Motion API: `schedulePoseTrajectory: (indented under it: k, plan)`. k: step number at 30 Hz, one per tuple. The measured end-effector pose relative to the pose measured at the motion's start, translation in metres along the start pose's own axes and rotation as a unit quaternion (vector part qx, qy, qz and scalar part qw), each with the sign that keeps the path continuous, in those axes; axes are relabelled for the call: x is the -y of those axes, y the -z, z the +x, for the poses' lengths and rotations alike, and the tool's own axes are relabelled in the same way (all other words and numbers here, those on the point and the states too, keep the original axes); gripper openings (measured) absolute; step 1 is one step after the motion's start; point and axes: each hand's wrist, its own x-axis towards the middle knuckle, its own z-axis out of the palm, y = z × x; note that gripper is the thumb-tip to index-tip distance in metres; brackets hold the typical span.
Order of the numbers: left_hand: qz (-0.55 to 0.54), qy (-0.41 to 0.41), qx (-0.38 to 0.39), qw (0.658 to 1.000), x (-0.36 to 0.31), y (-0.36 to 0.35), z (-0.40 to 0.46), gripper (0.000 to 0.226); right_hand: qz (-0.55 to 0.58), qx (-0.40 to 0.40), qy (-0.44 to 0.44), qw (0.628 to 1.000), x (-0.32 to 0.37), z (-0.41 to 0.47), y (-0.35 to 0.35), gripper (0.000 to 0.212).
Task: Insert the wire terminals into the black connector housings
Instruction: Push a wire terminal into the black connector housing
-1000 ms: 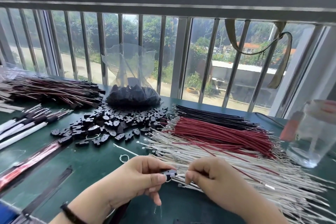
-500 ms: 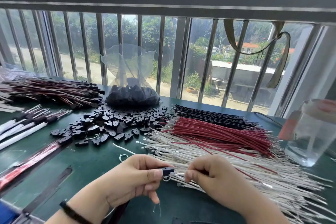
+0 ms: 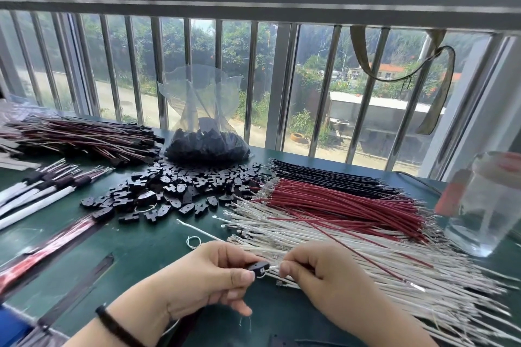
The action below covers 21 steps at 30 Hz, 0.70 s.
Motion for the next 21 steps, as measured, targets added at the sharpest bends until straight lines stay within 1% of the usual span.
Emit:
schedulePoseTrajectory:
  k: [3,5,6,8,9,10,11,14,15,17,21]
  plan:
    - [-0.008,0.007,-0.019,1.000,0.000,0.001,0.000,0.028,-0.018,0.030,0.010,0.999,0.003,-0.001,-0.001,0.016]
    - [0.002,0.011,-0.030,0.999,0.001,0.001,0.001,0.024,-0.050,0.038,0.013,0.998,0.003,-0.001,-0.001,0.020]
    - [0.014,0.012,-0.037,0.999,0.001,-0.002,0.002,0.021,-0.061,0.019,0.012,0.998,0.003,0.000,-0.001,0.020]
    - [0.028,0.007,-0.061,0.998,0.002,-0.005,0.006,0.016,-0.056,-0.049,0.014,0.997,0.003,0.001,-0.005,0.020]
    - [0.025,0.005,-0.078,0.997,0.002,-0.006,0.007,0.017,-0.052,-0.070,0.014,0.996,0.002,0.002,-0.007,0.019]
    - [0.018,0.005,-0.090,0.996,0.002,-0.006,0.007,0.019,-0.048,-0.073,0.009,0.996,0.002,0.003,-0.010,0.017]
    - [0.010,0.009,-0.094,0.995,0.001,-0.006,0.007,0.020,-0.039,-0.055,0.001,0.998,0.003,0.003,-0.012,0.015]
    - [0.013,0.031,-0.071,0.997,-0.002,-0.010,0.003,0.014,0.012,0.049,-0.022,0.998,0.001,0.004,-0.014,0.009]
    - [0.021,0.034,-0.065,0.997,-0.002,-0.011,0.002,0.013,0.027,0.062,-0.029,0.997,0.000,0.005,-0.013,0.010]
    - [0.043,0.032,-0.064,0.997,-0.001,-0.012,0.003,0.012,0.040,0.054,-0.036,0.997,-0.001,0.006,-0.012,0.012]
    - [0.077,0.031,-0.074,0.994,0.007,-0.005,0.004,0.020,0.012,0.030,-0.009,0.999,0.003,0.004,-0.015,0.008]
